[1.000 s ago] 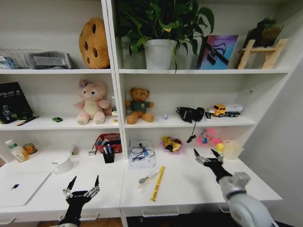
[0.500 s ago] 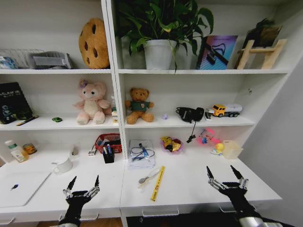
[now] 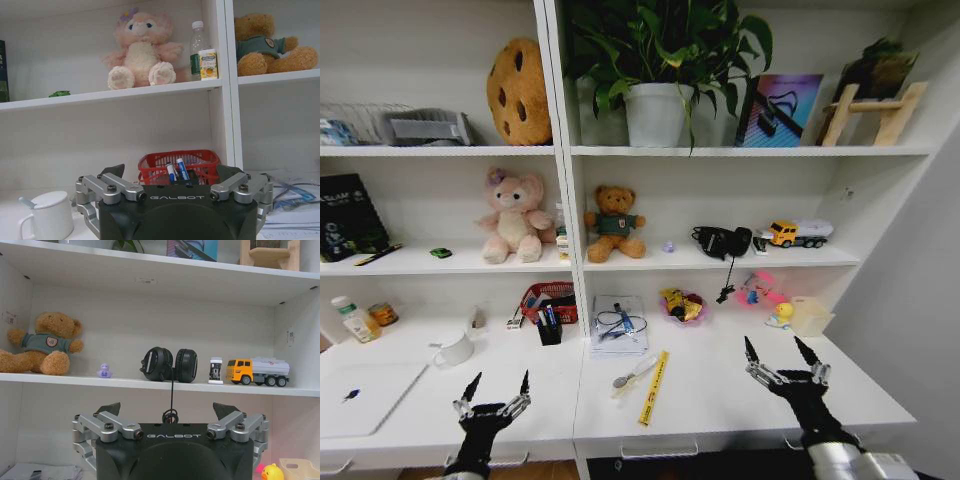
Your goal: Organize the objects on the table.
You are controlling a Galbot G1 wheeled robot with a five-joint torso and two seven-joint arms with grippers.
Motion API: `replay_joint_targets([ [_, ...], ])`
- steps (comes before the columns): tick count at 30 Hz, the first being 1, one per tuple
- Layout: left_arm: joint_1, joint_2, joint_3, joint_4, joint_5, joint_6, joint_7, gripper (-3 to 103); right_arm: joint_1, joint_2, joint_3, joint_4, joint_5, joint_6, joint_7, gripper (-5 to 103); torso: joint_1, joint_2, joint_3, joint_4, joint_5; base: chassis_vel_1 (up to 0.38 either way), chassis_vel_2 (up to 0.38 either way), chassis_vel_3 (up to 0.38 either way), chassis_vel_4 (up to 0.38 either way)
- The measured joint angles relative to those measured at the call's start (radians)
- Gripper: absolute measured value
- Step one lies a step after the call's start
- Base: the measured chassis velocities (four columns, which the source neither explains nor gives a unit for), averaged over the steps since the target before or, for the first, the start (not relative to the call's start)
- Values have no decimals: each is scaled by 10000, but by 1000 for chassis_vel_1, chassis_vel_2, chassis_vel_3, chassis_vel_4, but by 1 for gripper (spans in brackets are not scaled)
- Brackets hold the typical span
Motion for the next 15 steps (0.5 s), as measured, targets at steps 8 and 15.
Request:
replay_joint_targets([
  [8,0,0,0,-1,0,1,0,100,14,-9,-5,-36,8,-7,8,100,0,0,0,0,1,0,0,0,0],
  [15,0,0,1,-1,0,0,0,100,21,-13,-6,-50,12,-11,10,100,1,-1,1,2,4,34,47,-31,-23],
])
